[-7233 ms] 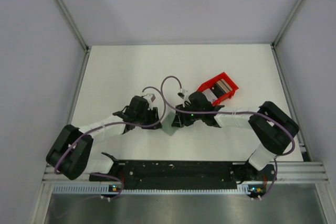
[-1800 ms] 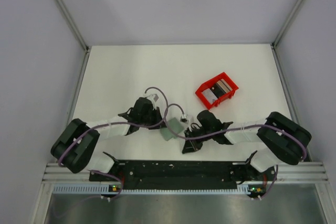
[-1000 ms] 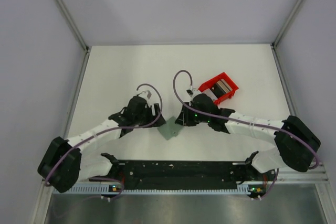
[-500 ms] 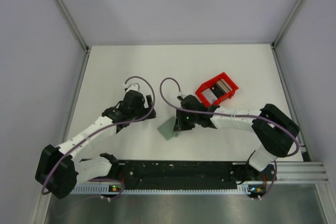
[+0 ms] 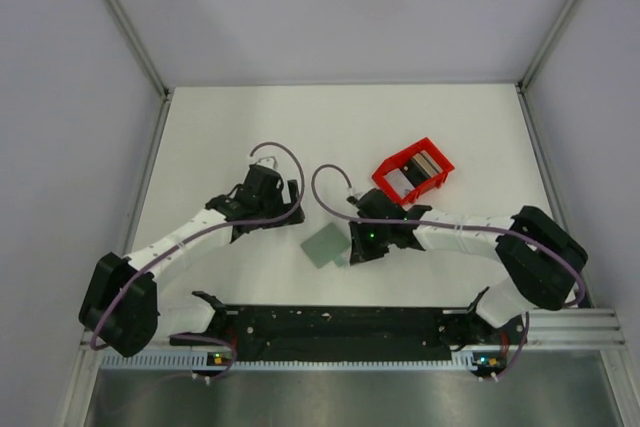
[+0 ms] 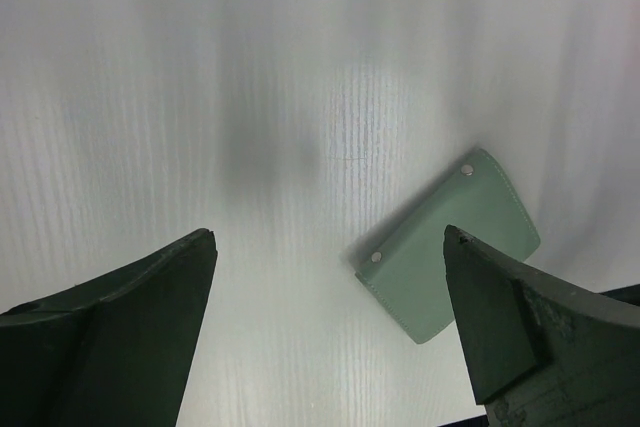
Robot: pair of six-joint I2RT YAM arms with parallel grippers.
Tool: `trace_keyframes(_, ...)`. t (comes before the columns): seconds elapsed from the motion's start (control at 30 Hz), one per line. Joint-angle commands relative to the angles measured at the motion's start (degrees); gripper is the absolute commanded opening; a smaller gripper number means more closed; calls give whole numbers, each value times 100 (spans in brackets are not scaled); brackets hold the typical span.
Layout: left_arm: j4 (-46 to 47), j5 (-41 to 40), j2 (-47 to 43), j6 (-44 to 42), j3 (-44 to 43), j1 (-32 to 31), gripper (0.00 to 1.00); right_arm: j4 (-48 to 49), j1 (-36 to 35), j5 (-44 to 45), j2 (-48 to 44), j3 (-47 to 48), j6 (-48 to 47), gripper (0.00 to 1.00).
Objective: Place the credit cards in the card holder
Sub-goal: Pick up the credit card from the storage box.
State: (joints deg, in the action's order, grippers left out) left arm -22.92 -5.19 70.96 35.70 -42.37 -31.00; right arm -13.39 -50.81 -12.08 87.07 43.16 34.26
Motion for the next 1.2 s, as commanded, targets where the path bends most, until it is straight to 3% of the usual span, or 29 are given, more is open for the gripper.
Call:
trace_keyframes(0.0,340,238,14,-221,-289,24,98,-278,605,188,-654,333,-236,16)
trace_keyframes(0.2,411,299,120,-327,-500,59,98,-603,1862,644,-1122,1123,-859,39)
trace_keyframes(0.33,463,457,225,-362,-649,59,98,-876,2715,978,-736,1773,-1202,42)
trace_keyframes(0.5,516,493,243,-380,-702,68,98,-1121,3348,769,204,2547,-1632,43)
trace_keyframes(0.77,578,493,252,-345,-711,68,98,-1561,3701,1093,829,2768,-2098,44)
trace_keyframes(1.17,762,949,542,-415,-834,77,98,-1729,3701,777,153,1724,-1941,44)
